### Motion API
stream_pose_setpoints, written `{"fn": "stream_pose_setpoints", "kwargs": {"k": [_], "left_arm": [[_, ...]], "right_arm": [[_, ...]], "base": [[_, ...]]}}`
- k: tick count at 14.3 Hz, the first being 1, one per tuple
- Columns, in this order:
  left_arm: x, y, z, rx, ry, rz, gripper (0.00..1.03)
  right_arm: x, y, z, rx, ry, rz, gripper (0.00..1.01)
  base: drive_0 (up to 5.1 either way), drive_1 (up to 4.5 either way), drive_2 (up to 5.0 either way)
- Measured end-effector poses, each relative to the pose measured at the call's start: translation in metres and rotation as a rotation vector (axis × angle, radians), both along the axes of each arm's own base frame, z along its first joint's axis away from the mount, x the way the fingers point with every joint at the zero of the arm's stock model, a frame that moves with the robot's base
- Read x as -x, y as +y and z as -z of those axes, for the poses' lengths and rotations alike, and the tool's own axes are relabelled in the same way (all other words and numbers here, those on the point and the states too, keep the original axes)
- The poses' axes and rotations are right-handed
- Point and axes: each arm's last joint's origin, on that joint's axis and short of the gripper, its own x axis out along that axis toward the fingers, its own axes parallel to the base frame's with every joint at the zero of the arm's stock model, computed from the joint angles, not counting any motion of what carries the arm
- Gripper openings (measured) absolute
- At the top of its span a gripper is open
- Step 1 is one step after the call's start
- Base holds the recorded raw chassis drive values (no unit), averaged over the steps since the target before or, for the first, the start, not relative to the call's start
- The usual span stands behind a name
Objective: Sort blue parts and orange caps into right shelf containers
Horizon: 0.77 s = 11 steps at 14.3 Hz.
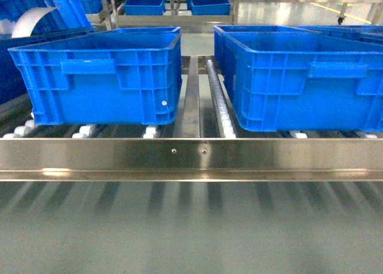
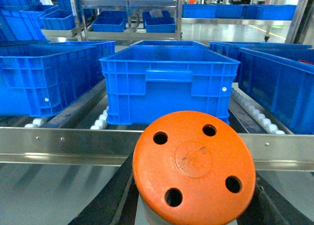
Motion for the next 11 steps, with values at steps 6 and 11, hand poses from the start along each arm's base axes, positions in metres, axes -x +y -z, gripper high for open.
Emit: {"fn": "stream_pose_setpoints", "kwargs": {"k": [6,11], "left_arm": [[0.0,0.0,-0.0002,0.0,-0.002,0.0,0.42],[0.0,0.0,-0.0001,0.0,-0.002,-0.001,0.42]], "right_arm": [[0.0,0.0,0.0,0.0,0.0,0.0,0.45],[0.0,0.0,-0.0001,0.0,-0.002,0.0,0.45]], "base": [[0.0,4.23,-4.3],[-0.1,4.21,-4.3]]}}
